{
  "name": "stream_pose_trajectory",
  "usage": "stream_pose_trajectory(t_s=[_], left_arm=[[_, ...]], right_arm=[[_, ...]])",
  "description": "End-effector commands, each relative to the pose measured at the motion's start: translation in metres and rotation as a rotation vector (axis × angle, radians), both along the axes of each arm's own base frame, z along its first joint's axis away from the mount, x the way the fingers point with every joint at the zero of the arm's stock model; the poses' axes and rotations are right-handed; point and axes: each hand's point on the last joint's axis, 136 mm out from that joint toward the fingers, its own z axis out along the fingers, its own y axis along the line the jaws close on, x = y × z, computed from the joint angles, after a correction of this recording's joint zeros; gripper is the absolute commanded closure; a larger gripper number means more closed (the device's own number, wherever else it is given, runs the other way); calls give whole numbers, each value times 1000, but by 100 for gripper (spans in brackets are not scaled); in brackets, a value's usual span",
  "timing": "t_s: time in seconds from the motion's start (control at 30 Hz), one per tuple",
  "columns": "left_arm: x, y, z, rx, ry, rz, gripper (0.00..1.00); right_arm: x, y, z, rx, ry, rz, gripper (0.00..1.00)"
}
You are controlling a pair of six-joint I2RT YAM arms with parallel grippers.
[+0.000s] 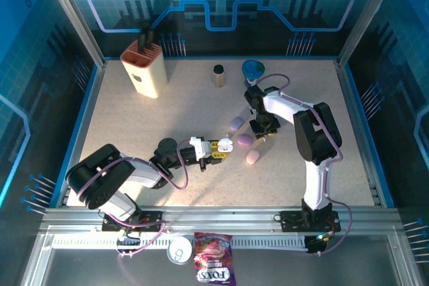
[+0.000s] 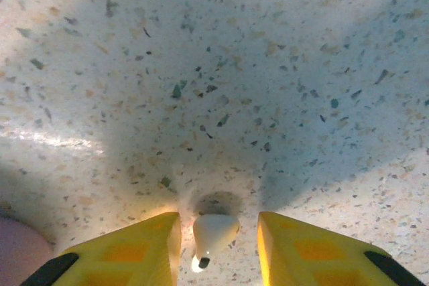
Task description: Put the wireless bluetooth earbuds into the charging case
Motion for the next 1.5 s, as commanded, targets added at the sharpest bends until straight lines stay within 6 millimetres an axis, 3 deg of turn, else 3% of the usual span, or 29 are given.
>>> stream_pose_trajectory(t_s=[0.0,0.43,0.8,1.0,1.1,1.23,1.47], left_arm=[[1,1,2,-11,-6,-1,100],[2,0,3,-15,-3,-3,100],[5,-4,5,-19,-2,-13,100],[8,-3,2,-15,2,7,100],[22,3,0,-16,13,103,100],[34,6,-1,-11,6,164,100],[53,9,4,-35,60,257,100]], right_arm=[[0,2,14,34,-22,-7,64],[-7,-5,-11,4,69,-22,67],[-2,-5,-12,35,26,-38,77],[10,3,16,114,-118,-44,79],[13,6,39,162,-223,-38,79],[13,20,79,283,-394,-1,80],[-6,50,149,501,-645,118,81]])
